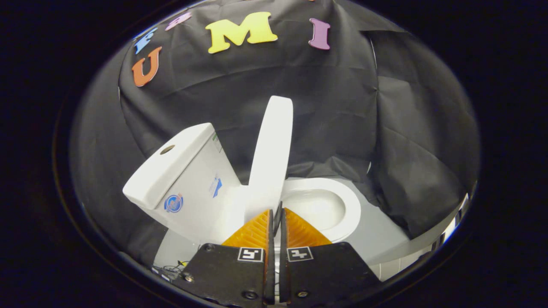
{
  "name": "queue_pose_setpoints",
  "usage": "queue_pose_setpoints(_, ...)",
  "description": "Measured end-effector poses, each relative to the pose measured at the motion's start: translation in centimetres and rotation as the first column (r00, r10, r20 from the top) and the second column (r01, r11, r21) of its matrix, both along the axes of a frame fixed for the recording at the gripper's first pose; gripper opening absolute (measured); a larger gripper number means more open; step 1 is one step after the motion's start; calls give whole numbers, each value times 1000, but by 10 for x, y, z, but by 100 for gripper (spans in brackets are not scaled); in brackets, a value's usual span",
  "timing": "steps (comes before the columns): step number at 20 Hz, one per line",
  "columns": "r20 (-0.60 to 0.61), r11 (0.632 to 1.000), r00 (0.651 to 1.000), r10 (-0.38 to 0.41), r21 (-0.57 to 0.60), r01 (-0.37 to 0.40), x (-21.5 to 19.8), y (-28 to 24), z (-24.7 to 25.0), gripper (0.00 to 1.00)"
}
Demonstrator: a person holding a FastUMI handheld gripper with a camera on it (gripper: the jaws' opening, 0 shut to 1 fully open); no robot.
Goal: Open the toilet lid.
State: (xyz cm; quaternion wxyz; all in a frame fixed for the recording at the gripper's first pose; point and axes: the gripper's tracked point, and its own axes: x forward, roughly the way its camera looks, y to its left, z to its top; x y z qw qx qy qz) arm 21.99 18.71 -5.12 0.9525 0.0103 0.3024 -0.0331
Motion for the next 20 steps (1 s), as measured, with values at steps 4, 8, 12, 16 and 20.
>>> queue_pose_setpoints(4,9,999,999,33,-41,-33,-2,17,3,7)
queue_pose_setpoints(8,15,996,999,44,-76,-43,1,29,4,8)
queue_pose_setpoints(12,16,993,998,61,-98,-59,1,39,1,8)
queue_pose_setpoints(16,19,991,997,78,-107,-75,-1,54,1,8)
queue_pose_setpoints(20,27,985,994,106,-143,-101,-1,69,2,8)
